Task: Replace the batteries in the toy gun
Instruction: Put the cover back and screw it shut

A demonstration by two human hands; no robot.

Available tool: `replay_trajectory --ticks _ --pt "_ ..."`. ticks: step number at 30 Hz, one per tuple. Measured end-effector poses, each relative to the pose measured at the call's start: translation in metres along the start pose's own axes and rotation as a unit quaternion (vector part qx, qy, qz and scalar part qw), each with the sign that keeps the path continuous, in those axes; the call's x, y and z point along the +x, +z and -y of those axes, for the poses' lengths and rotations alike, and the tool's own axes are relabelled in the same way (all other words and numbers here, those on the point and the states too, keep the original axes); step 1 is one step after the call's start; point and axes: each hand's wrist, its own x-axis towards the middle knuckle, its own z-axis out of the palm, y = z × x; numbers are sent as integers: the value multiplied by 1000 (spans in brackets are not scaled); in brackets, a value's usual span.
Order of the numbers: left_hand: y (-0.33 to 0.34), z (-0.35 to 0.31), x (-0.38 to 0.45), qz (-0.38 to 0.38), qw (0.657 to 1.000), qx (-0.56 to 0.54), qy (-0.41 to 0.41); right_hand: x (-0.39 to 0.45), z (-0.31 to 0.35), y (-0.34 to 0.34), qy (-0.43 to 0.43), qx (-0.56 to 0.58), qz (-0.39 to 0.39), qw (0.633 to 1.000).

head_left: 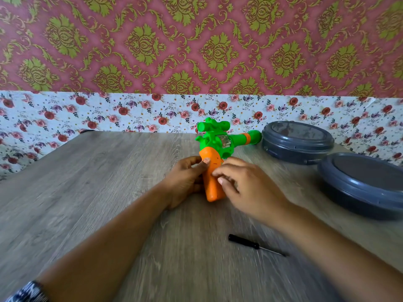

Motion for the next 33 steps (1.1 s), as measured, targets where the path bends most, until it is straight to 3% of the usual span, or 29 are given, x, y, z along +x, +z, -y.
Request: replay_trajectory --ticks 2,4,6,8,13,18,21,23,26,30,33 --pt "0 0 0 0 1000 2 -2 5 -3 -21 40 56 75 995" --pt "0 1 1 -9 1000 -3 -7 6 -2 -44 64 56 212 974" --pt "0 1 2 -13 1000 -6 -13 1 4 -59 109 53 352 928" --pt "-1 1 2 -12 1000 -7 -15 -4 13 -64 140 37 441 886" --pt "0 1 2 -16 1000 -4 -12 -7 25 -49 127 -44 471 872" --pt "-1 -1 1 -14 1000 -7 -12 -6 23 -45 117 -15 473 873" --pt "0 -2 0 -12 1000 -18 -14 -6 22 -48 66 -31 421 904" --pt "0 -2 0 -5 999 -29 -15 -6 19 -52 74 64 351 931" --pt "0 -2 -1 7 999 -27 -16 -6 8 -57 106 202 182 956" --pt "0 -2 -2 6 1000 -2 -10 -5 -2 -40 99 255 -29 961" --pt "2 -2 -3 10 1000 9 -1 -7 -5 -25 114 254 -114 954"
